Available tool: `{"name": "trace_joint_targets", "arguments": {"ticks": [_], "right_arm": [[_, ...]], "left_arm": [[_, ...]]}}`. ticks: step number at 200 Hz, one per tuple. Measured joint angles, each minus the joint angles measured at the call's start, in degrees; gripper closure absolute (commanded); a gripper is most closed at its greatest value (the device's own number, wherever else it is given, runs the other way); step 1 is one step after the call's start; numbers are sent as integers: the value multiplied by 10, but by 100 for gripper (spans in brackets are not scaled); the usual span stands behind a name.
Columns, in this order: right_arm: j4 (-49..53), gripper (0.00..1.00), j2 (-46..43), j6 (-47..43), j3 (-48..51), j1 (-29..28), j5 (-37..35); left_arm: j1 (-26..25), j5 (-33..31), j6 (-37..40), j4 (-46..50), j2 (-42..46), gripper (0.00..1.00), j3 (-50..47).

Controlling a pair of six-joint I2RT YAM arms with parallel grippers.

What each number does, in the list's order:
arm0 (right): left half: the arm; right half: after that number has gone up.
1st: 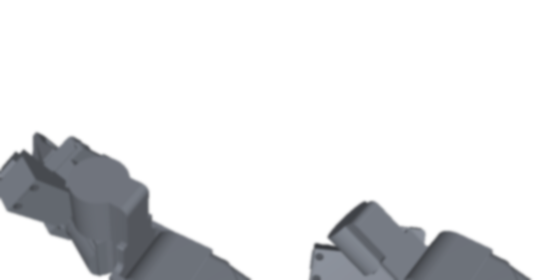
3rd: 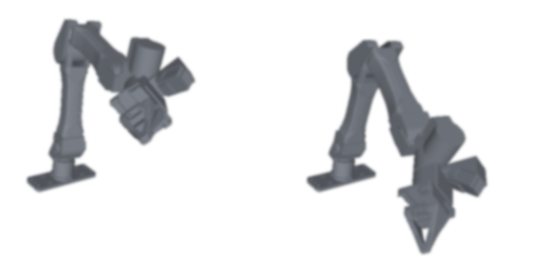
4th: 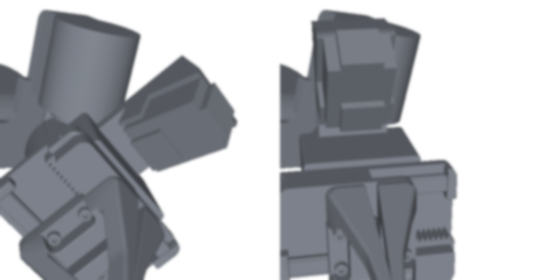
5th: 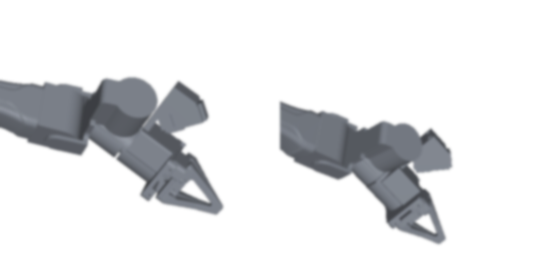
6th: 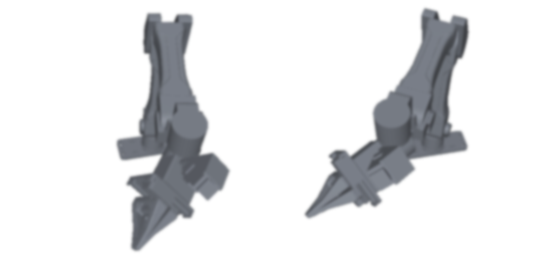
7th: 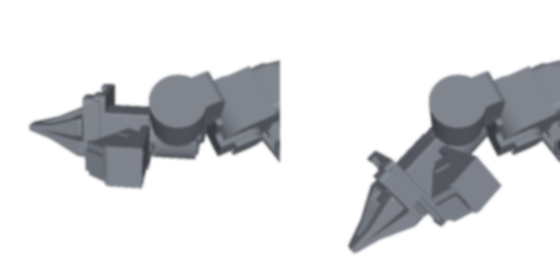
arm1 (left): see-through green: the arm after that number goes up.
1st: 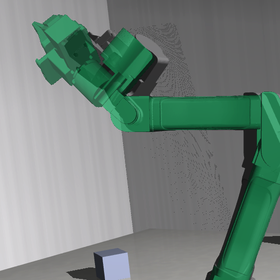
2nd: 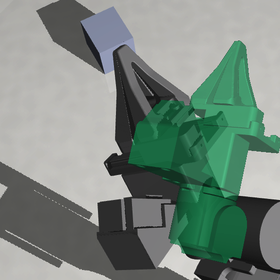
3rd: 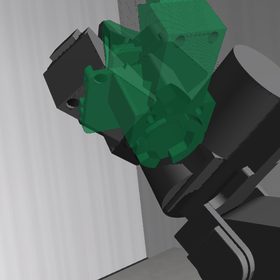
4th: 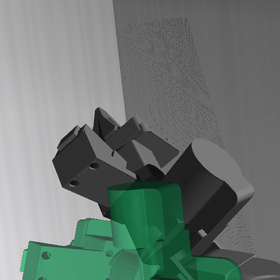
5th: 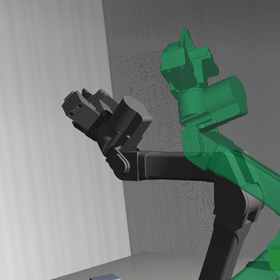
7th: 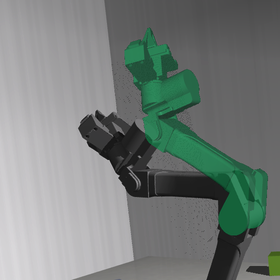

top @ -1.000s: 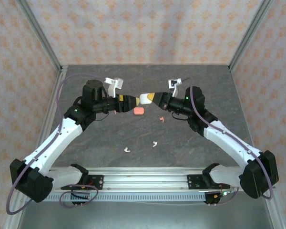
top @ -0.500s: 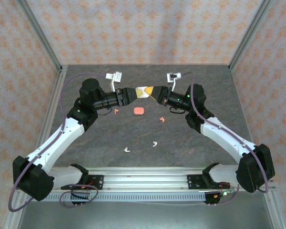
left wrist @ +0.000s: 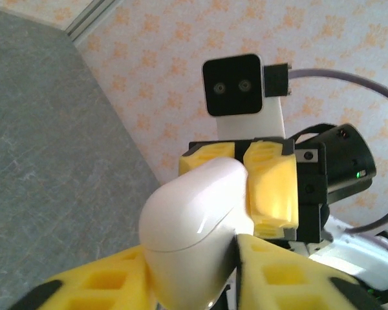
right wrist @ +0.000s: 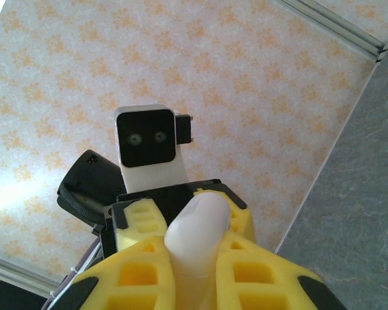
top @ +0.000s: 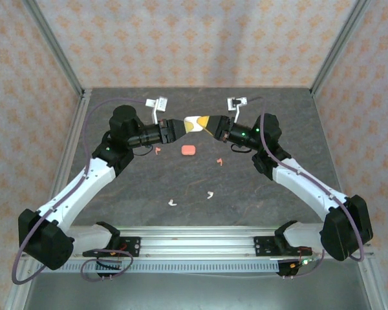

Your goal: Insert the wireless bluetooth earbuds into the charging case

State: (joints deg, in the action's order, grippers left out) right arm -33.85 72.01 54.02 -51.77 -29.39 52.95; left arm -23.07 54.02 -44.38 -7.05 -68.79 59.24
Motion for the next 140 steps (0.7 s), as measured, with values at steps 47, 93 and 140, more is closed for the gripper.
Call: {"name": "trace_joint_targets", "arguments": {"ticks": [47,93,140], "right_arm": [[46,55,-4,-35,-9,0,9],[241,54,-29,-157,-70,-7,6],[362,54,-33,-229,-98,-7,-33]], "left_arm": [[-9,-5,76,67,4,100,26],[-20,-10,228,160,32,100,42],[-40,-8,333,199,51,100,42]]}}
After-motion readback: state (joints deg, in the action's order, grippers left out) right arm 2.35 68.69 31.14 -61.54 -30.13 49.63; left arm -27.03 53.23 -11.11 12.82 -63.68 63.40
